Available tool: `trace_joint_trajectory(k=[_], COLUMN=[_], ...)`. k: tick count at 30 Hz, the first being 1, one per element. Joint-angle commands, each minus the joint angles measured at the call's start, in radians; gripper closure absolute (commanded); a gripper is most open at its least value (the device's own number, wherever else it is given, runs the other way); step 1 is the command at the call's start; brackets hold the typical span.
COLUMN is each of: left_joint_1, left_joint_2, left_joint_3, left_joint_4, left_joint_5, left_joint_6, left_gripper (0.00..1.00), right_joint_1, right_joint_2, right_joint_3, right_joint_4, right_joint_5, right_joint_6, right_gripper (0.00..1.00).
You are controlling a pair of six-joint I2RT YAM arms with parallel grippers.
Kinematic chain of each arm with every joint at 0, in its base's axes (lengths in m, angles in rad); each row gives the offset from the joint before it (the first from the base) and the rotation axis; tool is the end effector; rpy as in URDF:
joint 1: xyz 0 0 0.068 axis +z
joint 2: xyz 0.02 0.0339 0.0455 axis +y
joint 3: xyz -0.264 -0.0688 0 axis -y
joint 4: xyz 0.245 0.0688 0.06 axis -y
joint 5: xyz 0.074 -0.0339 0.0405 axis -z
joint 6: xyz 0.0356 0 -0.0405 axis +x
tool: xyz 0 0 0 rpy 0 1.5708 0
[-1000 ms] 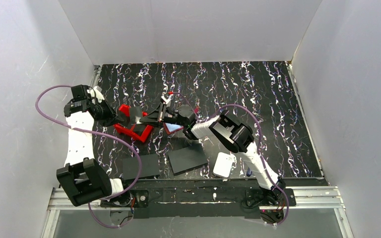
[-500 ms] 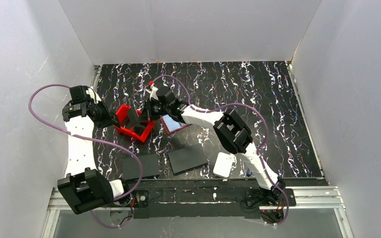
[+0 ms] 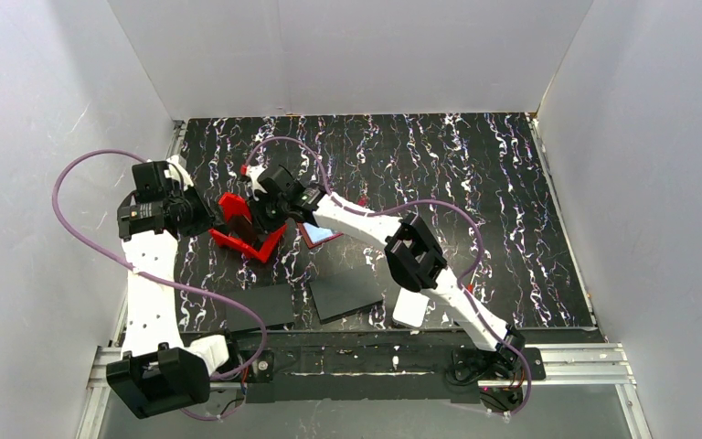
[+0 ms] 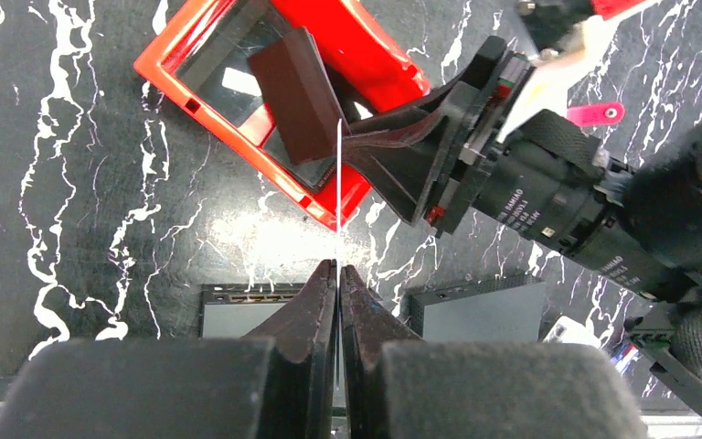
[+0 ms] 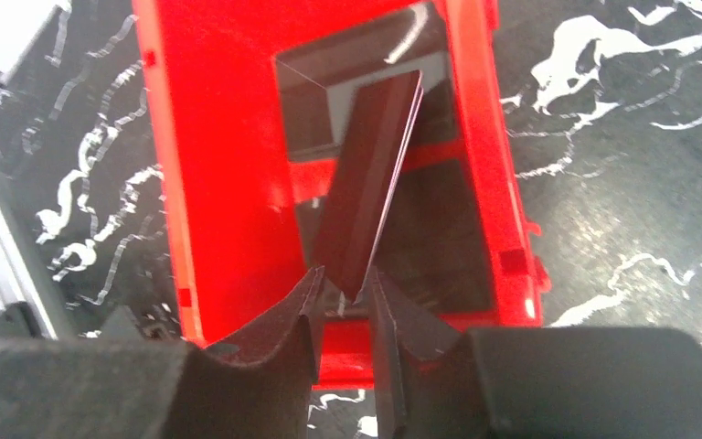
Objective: Put the credit cards into the card holder
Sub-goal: Place the card holder in the storage box, then insert the credit card into the card slot.
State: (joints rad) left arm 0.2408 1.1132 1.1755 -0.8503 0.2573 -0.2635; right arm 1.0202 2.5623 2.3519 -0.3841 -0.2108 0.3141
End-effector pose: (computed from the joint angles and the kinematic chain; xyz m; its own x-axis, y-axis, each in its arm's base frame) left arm 0.2164 0.0438 0.3486 -0.6501 -0.4190 -0.6339 -0.2337 0.9040 -0.3579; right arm 0.2988 0.5009 0.2046 -0.5642 -0.3415 -0.7517 -0.7883 0.4936 0.3674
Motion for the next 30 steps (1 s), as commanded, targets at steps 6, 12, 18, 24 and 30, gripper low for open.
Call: trace_joint_trajectory(k=[6, 12, 18, 24, 30], left_joint_1=[-0.036, -0.040, -0.154, -0.355, -0.474], left_joint_2=[-0.015, -0.041, -0.095, -0.137, -0.139], left_joint_3=[0.035, -0.074, -0.274, -0.398, -0.445], left_joint_4=[-0.010, 0.289, 0.887, 1.261, 1.350], left_joint_5=[0.206, 0.647, 0.709, 0.515, 0.356], left_joint_6=[0.010, -0.171, -0.551, -0.760, -0.812], left_gripper=[1.00, 1.00, 1.00, 1.00, 1.00], right_joint_1=[-0.019, -0.112, -0.265, -0.314, -0.315], right_joint_2=[-0.144, -0.474, -0.821, -0.922, -0.919], right_joint_3=[0.046, -0.405, -1.026, -1.321, -1.395], right_joint_4=[-0.190, -0.039, 0.603, 1.238, 1.493], right_joint_5=[0.119, -0.099, -0.364, -0.420, -0.369], right_joint_6=[-0.071, 0.021, 0.369, 0.764, 0.944], right_gripper=[0.55, 0.43, 0.30, 0.27, 0.32])
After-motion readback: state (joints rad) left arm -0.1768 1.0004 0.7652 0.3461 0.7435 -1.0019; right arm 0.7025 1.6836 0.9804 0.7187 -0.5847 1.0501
